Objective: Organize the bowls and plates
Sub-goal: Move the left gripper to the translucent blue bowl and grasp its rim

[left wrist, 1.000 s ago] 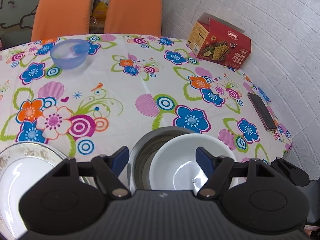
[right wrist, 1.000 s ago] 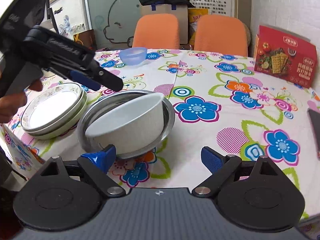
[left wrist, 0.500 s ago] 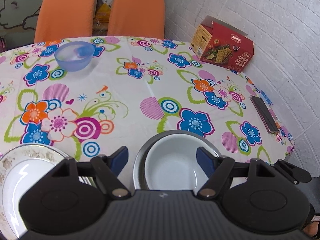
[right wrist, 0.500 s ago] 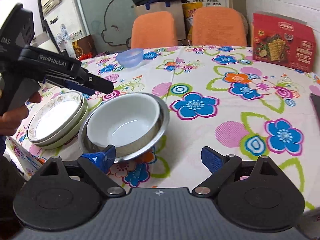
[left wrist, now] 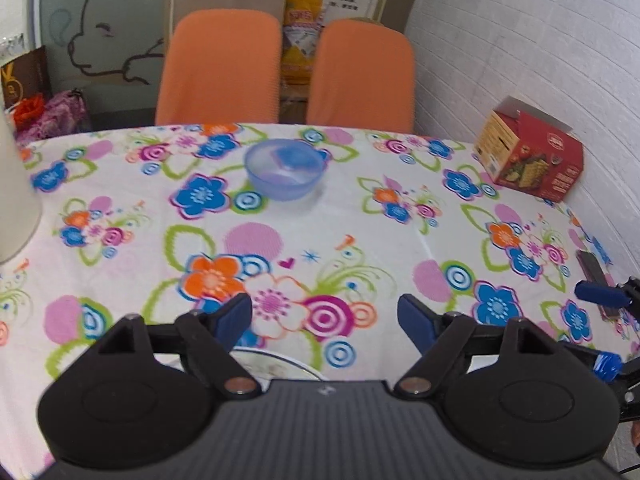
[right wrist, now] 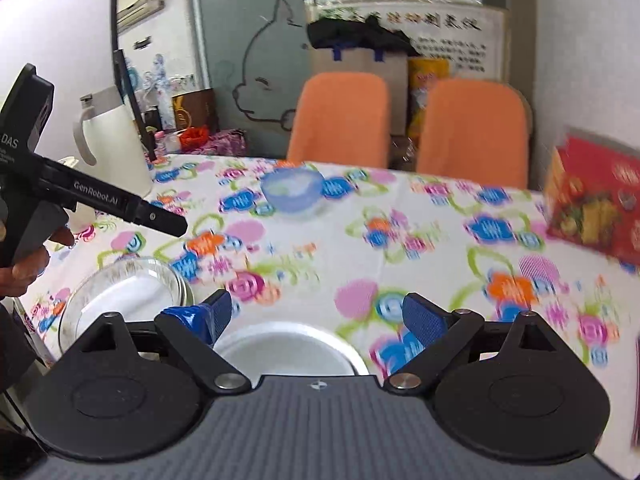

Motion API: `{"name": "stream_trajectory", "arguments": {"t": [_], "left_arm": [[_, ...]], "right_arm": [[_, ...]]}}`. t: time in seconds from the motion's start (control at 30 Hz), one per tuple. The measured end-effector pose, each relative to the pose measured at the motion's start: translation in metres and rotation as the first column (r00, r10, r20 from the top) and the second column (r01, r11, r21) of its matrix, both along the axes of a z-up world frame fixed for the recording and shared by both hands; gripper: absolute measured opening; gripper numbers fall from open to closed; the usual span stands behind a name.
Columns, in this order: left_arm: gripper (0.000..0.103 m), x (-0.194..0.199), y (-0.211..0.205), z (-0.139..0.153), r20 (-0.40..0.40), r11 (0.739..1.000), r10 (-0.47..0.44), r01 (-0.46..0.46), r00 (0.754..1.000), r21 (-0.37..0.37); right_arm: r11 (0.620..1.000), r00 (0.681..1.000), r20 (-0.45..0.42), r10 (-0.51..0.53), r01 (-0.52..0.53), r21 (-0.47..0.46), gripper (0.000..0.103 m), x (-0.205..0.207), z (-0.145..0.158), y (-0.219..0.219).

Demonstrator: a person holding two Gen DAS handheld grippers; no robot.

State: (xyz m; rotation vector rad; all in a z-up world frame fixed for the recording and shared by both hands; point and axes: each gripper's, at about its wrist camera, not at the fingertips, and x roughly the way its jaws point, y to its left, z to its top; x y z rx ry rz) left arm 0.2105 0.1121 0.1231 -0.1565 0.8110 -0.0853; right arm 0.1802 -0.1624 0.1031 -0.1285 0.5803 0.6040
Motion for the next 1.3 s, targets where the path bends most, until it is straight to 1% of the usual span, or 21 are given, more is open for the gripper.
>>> {"name": "stream_trajectory", "arguments": {"t": [0.07, 0.13, 0.17, 0.2, 0.3, 0.37, 0.47, 0.57, 0.63, 0.77, 0.93, 1.07, 1.1, 1.13, 1.2, 1.27, 1.3], "left_arm": [[0.083, 0.01, 0.02, 0.007, 0.019, 0.999, 0.043, -0.043, 0.999, 0.026], [0.089, 0.026, 0.038, 0.014, 0.04, 0.995, 0.082, -0.083, 0.996, 0.045], [0.095, 0.035, 0.045, 0.017, 0.05, 0.994, 0.095, -0.097, 0.994, 0.049], [0.099, 0.046, 0.053, 0.02, 0.064, 0.992, 0.109, -0.113, 0.992, 0.051], [0.099, 0.089, 0.064, 0.02, 0.086, 0.991, 0.114, -0.119, 0.99, 0.06], [0.099, 0.119, 0.065, 0.01, 0.076, 0.992, 0.106, -0.111, 0.991, 0.062], [0.099, 0.163, 0.062, -0.018, 0.025, 0.994, 0.089, -0.091, 0.996, 0.068], [0.099, 0.197, 0.056, -0.049, -0.037, 0.996, 0.06, -0.057, 0.998, 0.067], [0.099, 0.214, 0.053, -0.064, -0.058, 0.997, 0.047, -0.044, 0.997, 0.058], [0.099, 0.24, 0.05, -0.08, -0.075, 0.998, 0.037, -0.032, 0.996, 0.063], [0.098, 0.257, 0.055, -0.091, -0.085, 0.999, 0.036, -0.033, 0.996, 0.033], [0.086, 0.262, 0.055, -0.101, -0.112, 1.0, 0.021, -0.02, 0.993, 0.006], [0.082, 0.262, 0.054, -0.101, -0.099, 1.0, 0.021, -0.019, 0.995, 0.022], [0.08, 0.263, 0.052, -0.102, -0.093, 0.999, 0.016, -0.012, 0.996, 0.037], [0.079, 0.263, 0.05, -0.102, -0.086, 0.999, 0.014, -0.009, 0.996, 0.054], [0.076, 0.262, 0.047, -0.103, -0.078, 0.997, 0.012, -0.006, 0.997, 0.074], [0.073, 0.262, 0.046, -0.103, -0.076, 0.996, 0.012, -0.006, 0.997, 0.087]], "right_arm": [[0.999, 0.999, 0.023, 0.031, -0.031, -0.022, 0.08, 0.018, 0.009, 0.021], [0.997, 0.998, 0.037, 0.06, -0.058, -0.054, 0.08, 0.042, 0.017, 0.048], [0.995, 0.997, 0.036, 0.074, -0.072, -0.067, 0.08, 0.054, 0.019, 0.06], [0.993, 0.996, 0.036, 0.088, -0.084, -0.084, 0.08, 0.069, 0.02, 0.074], [0.985, 0.994, 0.027, 0.104, -0.099, -0.142, 0.08, 0.109, 0.013, 0.112], [0.977, 0.993, -0.005, 0.116, -0.115, -0.179, 0.08, 0.135, -0.002, 0.132], [0.963, 0.99, -0.068, 0.122, -0.135, -0.233, 0.08, 0.166, -0.031, 0.154], [0.948, 0.986, -0.105, 0.127, -0.151, -0.279, 0.08, 0.182, -0.058, 0.166], [0.943, 0.983, -0.121, 0.135, -0.165, -0.29, 0.08, 0.189, -0.07, 0.172], [0.942, 0.984, -0.116, 0.137, -0.166, -0.292, 0.08, 0.204, -0.082, 0.18], [0.954, 0.984, -0.096, 0.153, -0.172, -0.244, 0.08, 0.214, -0.093, 0.186], [0.972, 0.981, -0.085, 0.176, -0.187, -0.144, 0.081, 0.212, -0.099, 0.183], [0.977, 0.982, -0.081, 0.173, -0.181, -0.113, 0.083, 0.212, -0.101, 0.18], [0.978, 0.983, -0.059, 0.172, -0.178, -0.109, 0.083, 0.209, -0.102, 0.18], [0.98, 0.985, -0.046, 0.166, -0.17, -0.102, 0.084, 0.207, -0.103, 0.182], [0.981, 0.986, -0.053, 0.159, -0.164, -0.106, 0.085, 0.207, -0.1, 0.185], [0.979, 0.985, -0.057, 0.164, -0.169, -0.109, 0.085, 0.208, -0.099, 0.187]]}}
